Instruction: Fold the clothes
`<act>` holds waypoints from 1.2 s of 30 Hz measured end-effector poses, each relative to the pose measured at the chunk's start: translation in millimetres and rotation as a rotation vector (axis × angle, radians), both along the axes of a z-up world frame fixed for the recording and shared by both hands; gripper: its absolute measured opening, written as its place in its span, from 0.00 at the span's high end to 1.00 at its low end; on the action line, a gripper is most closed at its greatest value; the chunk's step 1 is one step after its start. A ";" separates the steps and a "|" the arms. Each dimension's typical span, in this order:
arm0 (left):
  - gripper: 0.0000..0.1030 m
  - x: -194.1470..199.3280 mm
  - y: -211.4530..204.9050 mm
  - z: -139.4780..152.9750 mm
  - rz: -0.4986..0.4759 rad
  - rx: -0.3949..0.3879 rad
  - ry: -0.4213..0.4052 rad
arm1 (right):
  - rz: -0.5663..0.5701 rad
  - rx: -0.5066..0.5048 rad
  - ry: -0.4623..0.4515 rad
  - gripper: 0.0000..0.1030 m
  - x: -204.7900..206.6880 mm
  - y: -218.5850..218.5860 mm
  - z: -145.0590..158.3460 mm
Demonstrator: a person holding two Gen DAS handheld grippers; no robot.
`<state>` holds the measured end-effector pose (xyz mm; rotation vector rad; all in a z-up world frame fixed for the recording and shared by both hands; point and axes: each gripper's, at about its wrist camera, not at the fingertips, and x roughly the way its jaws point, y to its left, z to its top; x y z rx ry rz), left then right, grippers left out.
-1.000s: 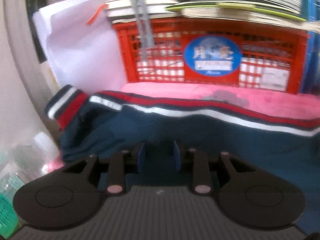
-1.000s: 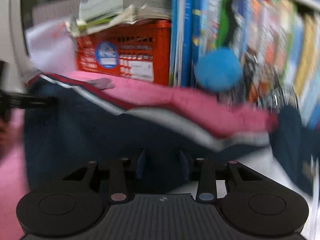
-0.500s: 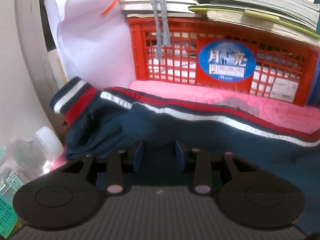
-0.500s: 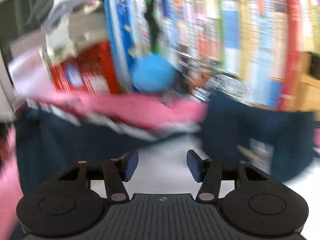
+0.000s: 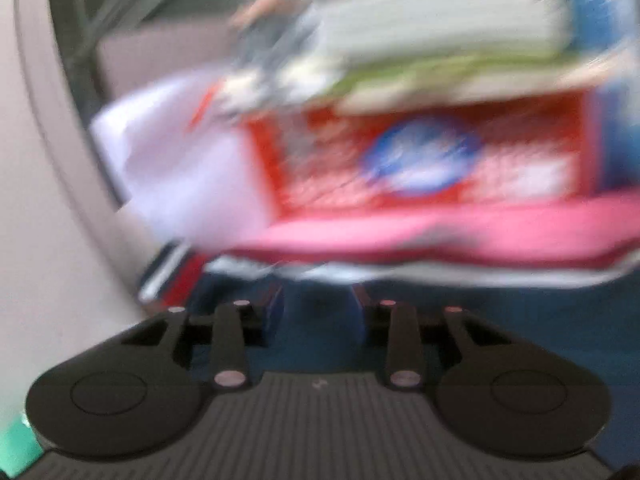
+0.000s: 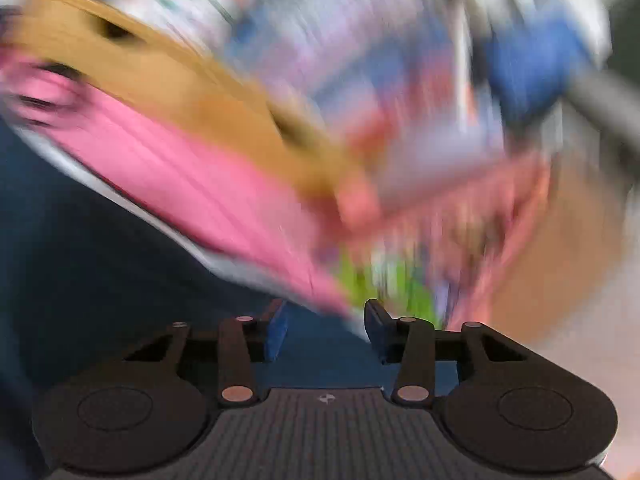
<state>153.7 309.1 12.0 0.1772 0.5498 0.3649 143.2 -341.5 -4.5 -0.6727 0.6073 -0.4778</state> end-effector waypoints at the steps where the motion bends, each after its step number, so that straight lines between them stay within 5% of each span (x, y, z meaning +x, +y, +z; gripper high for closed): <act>1: 0.68 -11.4 -30.6 8.2 -0.094 0.021 -0.011 | 0.120 -0.024 -0.018 0.49 -8.4 23.7 4.4; 3: 0.67 -33.9 -94.9 21.6 -0.277 0.053 -0.020 | 0.380 -0.013 -0.033 0.40 -26.2 78.5 8.8; 7: 0.65 -57.5 -201.2 13.3 -0.545 0.061 0.061 | 0.804 0.037 0.019 0.38 -57.5 190.8 1.7; 11: 0.65 -61.8 -256.0 -21.3 -0.653 0.157 0.139 | 0.841 0.059 0.060 0.38 -57.8 193.3 -11.0; 16: 0.64 -57.9 -211.7 -49.6 -0.575 0.265 0.120 | 0.839 0.083 0.100 0.38 -54.2 182.0 -26.5; 22: 0.65 -35.9 -141.4 -61.6 -0.316 0.294 0.127 | 0.358 0.110 0.046 0.37 -50.5 30.3 -33.3; 23: 0.65 -31.9 -139.0 -63.5 -0.284 0.313 0.133 | 0.259 0.139 0.038 0.22 -49.2 4.3 -28.9; 24: 0.65 -30.5 -138.6 -64.5 -0.261 0.329 0.138 | 0.159 0.168 0.030 0.19 -47.9 -21.6 -24.5; 26: 0.66 -30.5 -136.2 -57.2 -0.233 0.286 0.152 | -0.015 0.100 0.043 0.33 -49.6 -46.8 -23.2; 28: 0.66 -35.4 -138.1 -41.8 -0.232 0.176 0.135 | -0.037 0.097 0.010 0.37 -70.1 -51.9 -15.9; 31: 0.67 -45.8 -153.4 -14.7 -0.312 -0.032 0.091 | 0.058 0.377 -0.046 0.33 -83.7 -38.8 11.8; 34: 0.66 -46.4 -185.5 -8.6 -0.460 -0.227 0.135 | 0.218 0.803 -0.029 0.25 -81.4 -7.8 28.2; 36: 0.65 -41.1 -207.9 -17.2 -0.525 -0.235 0.173 | 0.312 0.969 0.016 0.25 -70.4 32.6 23.4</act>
